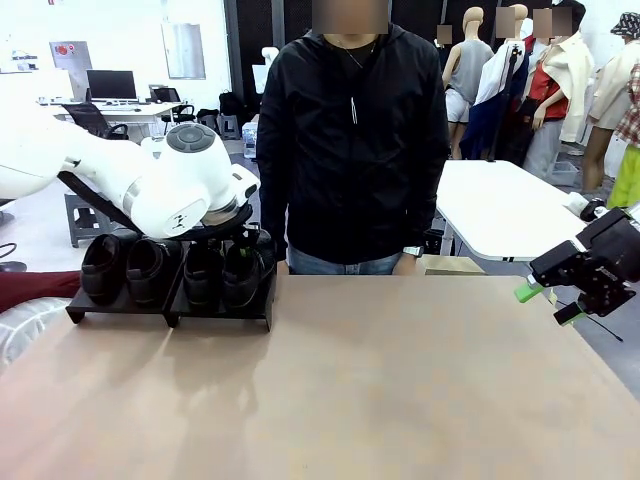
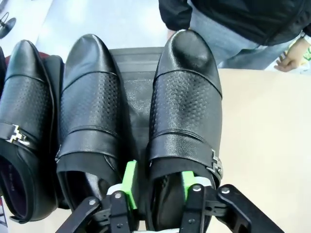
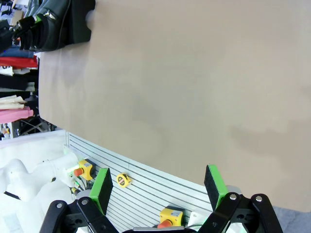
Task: Organize the shoes by placing them on the stand.
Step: Place the Shoe from the middle of the table onto the Shoes Stand.
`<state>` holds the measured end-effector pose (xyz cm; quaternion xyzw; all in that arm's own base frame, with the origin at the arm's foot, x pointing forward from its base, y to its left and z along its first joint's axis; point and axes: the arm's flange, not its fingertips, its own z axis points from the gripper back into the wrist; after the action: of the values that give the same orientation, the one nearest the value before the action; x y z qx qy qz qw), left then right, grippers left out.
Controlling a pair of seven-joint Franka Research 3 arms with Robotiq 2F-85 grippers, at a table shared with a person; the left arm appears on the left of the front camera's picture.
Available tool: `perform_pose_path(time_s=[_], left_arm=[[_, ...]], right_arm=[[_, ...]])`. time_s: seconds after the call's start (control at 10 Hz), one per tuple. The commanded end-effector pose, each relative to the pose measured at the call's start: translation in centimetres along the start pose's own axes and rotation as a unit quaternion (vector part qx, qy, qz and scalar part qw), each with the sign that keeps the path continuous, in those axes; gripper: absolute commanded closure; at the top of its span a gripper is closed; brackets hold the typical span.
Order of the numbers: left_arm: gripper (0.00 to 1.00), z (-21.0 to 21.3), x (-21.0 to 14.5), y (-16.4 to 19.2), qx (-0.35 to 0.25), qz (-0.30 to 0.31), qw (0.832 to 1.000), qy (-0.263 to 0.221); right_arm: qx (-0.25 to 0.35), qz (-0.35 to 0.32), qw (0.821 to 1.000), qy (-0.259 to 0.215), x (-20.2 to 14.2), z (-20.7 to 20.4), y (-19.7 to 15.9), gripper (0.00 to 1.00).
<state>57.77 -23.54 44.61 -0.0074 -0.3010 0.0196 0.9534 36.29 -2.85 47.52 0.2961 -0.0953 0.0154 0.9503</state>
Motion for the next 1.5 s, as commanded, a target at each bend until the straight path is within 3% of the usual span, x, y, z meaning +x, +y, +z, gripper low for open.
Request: perform_pose_path(time_s=[0.0,0.4,0.6,0.7,0.8,0.9,1.2,1.3,1.4], left_arm=[[0.0,1.0,-0.4,-0.6,0.006,0.009,0.999,-0.03],[0.0,6.9,-2.0,-0.6,-0.06,-0.024,0.997,-0.034],[0.0,12.1,-4.1,0.7,-0.041,-0.021,0.999,-0.006],[0.0,13.9,-5.4,1.4,-0.066,-0.05,0.997,0.01],[0.0,15.6,-7.0,2.1,-0.152,-0.115,0.98,0.055],[0.0,17.6,-9.2,3.6,-0.219,-0.174,0.957,0.076],[0.0,22.7,-15.9,10.0,-0.32,-0.177,0.929,0.062],[0.0,23.4,-16.8,13.5,-0.31,-0.119,0.942,0.04],[0.0,23.6,-16.5,16.8,-0.301,-0.115,0.946,0.048]], right_arm=[[-0.006,-0.009,1.0,0.004,0.0,0.2,0.2,0.0],[-0.006,-0.009,1.0,0.004,0.0,0.2,0.2,0.0],[-0.006,-0.009,1.0,0.004,0.0,0.2,0.2,0.0],[-0.006,-0.009,1.0,0.004,0.0,0.2,0.2,0.0],[-0.006,-0.009,1.0,0.004,0.0,0.2,0.2,0.0],[-0.006,-0.009,1.0,0.004,0.0,0.2,0.2,0.0],[-0.006,-0.009,1.0,0.004,0.0,0.2,0.2,0.0],[-0.006,-0.009,1.0,0.004,0.0,0.2,0.2,0.0],[-0.006,-0.009,1.0,0.004,0.0,0.2,0.2,0.0]])
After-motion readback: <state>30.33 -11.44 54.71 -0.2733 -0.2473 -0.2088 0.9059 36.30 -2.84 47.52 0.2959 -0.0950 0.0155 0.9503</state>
